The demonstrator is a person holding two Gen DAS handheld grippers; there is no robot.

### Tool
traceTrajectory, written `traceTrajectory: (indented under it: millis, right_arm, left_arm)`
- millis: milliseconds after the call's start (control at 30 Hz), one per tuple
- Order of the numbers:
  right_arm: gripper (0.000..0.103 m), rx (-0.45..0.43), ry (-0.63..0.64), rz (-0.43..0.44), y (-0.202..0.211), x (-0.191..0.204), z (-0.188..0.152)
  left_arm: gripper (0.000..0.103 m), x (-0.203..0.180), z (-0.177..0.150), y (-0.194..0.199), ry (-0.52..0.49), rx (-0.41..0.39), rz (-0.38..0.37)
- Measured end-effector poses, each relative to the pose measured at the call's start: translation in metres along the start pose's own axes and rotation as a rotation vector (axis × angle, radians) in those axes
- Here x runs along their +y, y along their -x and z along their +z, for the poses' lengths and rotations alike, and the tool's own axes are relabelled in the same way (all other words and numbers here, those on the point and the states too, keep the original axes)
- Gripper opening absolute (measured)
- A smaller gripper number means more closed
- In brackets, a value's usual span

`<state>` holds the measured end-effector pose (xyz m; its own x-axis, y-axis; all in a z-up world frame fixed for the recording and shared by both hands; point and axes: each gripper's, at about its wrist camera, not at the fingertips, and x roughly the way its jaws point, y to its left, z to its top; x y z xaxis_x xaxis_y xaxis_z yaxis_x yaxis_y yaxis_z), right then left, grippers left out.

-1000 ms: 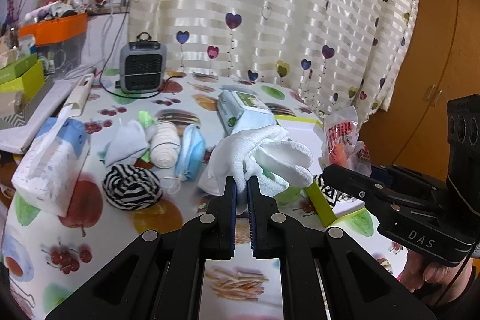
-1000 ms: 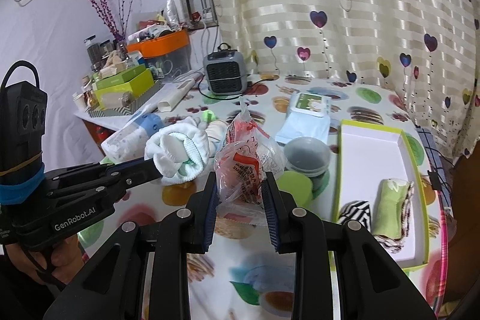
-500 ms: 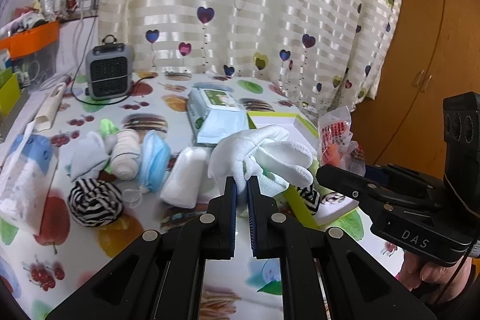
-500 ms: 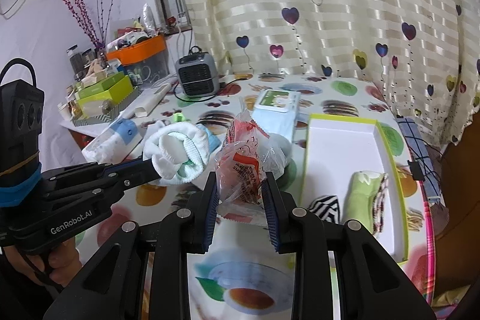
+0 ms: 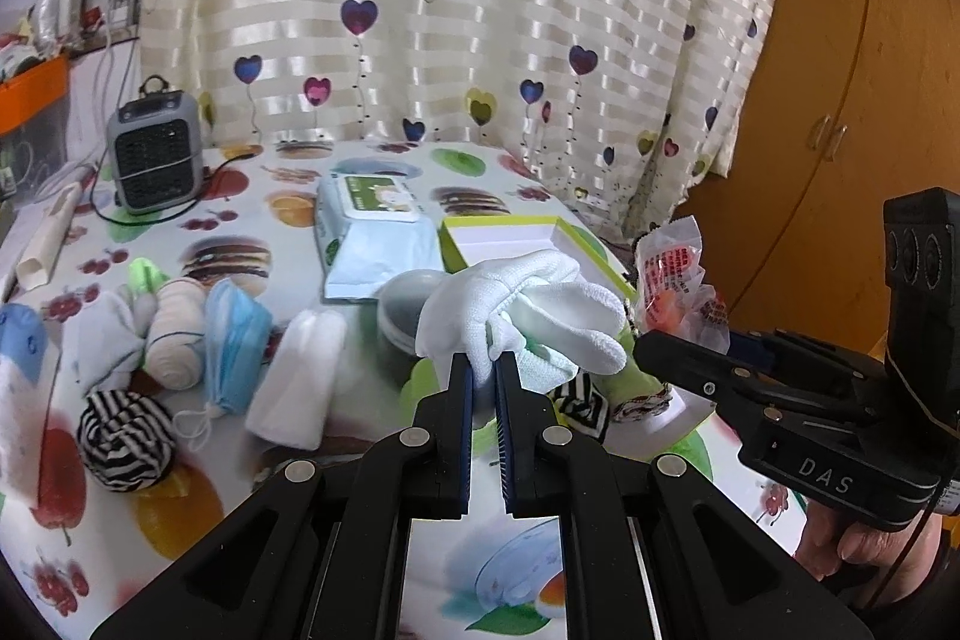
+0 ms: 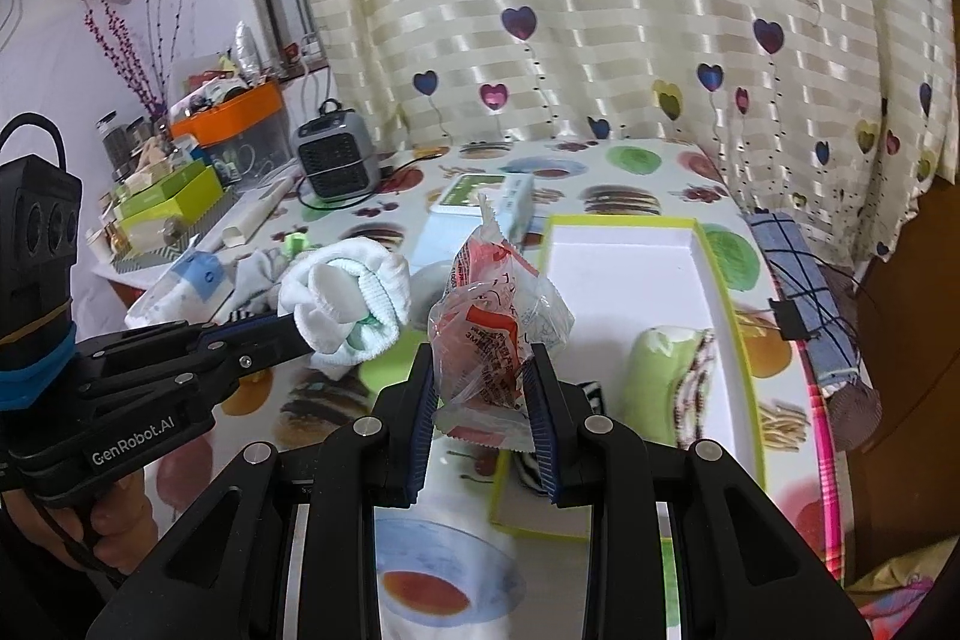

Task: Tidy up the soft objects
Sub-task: 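Carry the snack bag with the right gripper while the left gripper carries the gloves over the box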

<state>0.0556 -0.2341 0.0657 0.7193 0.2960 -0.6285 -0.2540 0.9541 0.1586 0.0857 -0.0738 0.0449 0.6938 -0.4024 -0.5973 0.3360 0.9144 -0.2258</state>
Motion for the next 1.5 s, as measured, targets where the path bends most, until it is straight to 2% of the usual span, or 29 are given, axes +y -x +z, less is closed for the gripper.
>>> traceTrajectory:
  millis: [567,1067,1400,1500]
  right_arm:
    - [0.03,0.017,-0.067,-0.045,-0.006,-0.038,-0.006]
    - [0.03,0.11,-0.091,-0.023,-0.07,-0.061,-0.006]
    - [0.03,0.118,-0.097,-0.031,-0.09,-0.07,0.004]
    - [0.036,0.131,-0.081,-0.038,-0.096,-0.067,0.004]
  left_arm:
    - [0.007,-0.022,0.01,-0.036,-0.042,0.031,-0.032]
    - [0.007,-0.018,0.024,-0.068,-0.037,0.055,-0.02]
    - [0.007,-0.017,0.034,-0.085,-0.032,0.063,-0.016]
    - [0.007,-0.016,0.035,-0.089,-0.025,0.062,-0.009]
